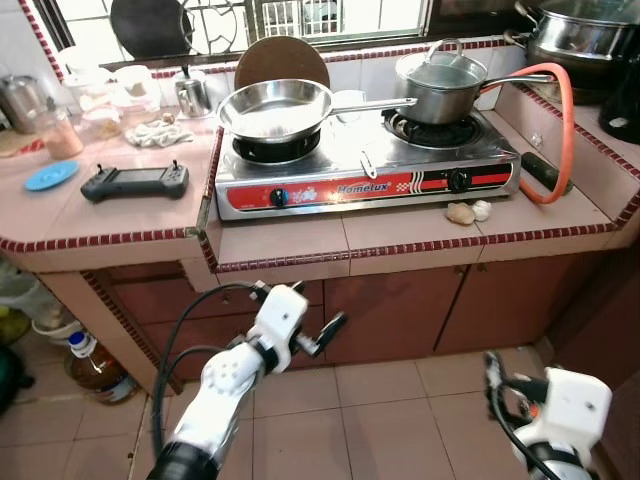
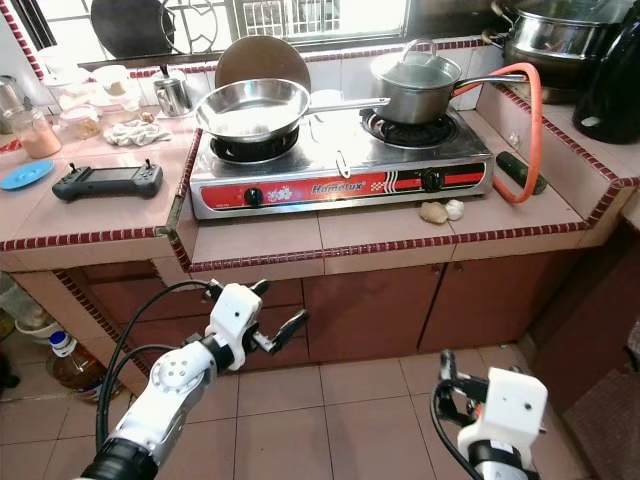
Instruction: Kitchen organization
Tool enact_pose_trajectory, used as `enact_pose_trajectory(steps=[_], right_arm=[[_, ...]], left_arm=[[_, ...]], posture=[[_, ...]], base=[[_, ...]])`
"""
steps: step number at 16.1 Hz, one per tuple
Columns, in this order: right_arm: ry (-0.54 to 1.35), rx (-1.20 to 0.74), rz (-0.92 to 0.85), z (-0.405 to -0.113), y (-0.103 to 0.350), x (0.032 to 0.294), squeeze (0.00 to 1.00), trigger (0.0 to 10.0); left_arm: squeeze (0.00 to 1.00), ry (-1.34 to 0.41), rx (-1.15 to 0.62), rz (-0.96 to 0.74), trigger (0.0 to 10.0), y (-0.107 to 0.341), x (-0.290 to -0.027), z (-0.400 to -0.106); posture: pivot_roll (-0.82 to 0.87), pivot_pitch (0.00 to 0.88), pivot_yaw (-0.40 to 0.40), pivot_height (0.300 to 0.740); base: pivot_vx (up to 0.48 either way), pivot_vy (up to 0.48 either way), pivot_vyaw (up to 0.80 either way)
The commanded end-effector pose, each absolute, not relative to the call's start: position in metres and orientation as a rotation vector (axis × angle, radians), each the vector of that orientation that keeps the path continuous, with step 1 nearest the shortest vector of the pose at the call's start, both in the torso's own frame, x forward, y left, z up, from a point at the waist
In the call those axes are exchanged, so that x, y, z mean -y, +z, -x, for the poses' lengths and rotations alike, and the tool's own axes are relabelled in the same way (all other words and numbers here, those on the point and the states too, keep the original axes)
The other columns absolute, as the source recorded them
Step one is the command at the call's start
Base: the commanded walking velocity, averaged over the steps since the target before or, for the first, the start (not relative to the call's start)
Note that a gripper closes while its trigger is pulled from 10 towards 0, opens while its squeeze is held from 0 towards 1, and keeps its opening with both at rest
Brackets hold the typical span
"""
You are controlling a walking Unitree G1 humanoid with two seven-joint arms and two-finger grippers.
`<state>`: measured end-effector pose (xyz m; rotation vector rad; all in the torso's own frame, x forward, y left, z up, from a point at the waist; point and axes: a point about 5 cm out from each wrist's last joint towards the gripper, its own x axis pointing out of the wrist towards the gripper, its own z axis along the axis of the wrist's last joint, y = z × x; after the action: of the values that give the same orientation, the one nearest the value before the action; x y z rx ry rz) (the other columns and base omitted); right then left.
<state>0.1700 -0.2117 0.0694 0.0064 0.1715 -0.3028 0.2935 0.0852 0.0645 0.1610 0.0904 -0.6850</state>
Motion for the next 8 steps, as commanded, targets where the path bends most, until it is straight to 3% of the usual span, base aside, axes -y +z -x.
enact_pose_trajectory(steps=[1,6,8], right_arm=[[-0.310,-0.146,-0.006,-0.168,0.075,0.209,0.00,10.0],[-0.172,-0.160,-0.008,-0.182,0.075,0.191,0.00,10.0],[-0.154,-0.138,0.000,-0.187,0.083,0.195,0.00,10.0]], left_arm=[[0.00,-0.666,-0.094,-0.184,10.0,0.063,-0.089,-0.297],[0.00,-0.546,-0.141,-0.181,10.0,0.046,-0.114,-0.283],[0.00,-0.591,-0.137,-0.155,10.0,0.045,-0.117,-0.272]], posture=[[-0.10,0.000,0.092,0.740],[-0.04,0.000,0.018,0.740],[-0.02,0.000,0.011,0.740]], base=[[0.000,0.000,0.00],[0.000,0.000,0.00],[0.000,0.000,0.00]])
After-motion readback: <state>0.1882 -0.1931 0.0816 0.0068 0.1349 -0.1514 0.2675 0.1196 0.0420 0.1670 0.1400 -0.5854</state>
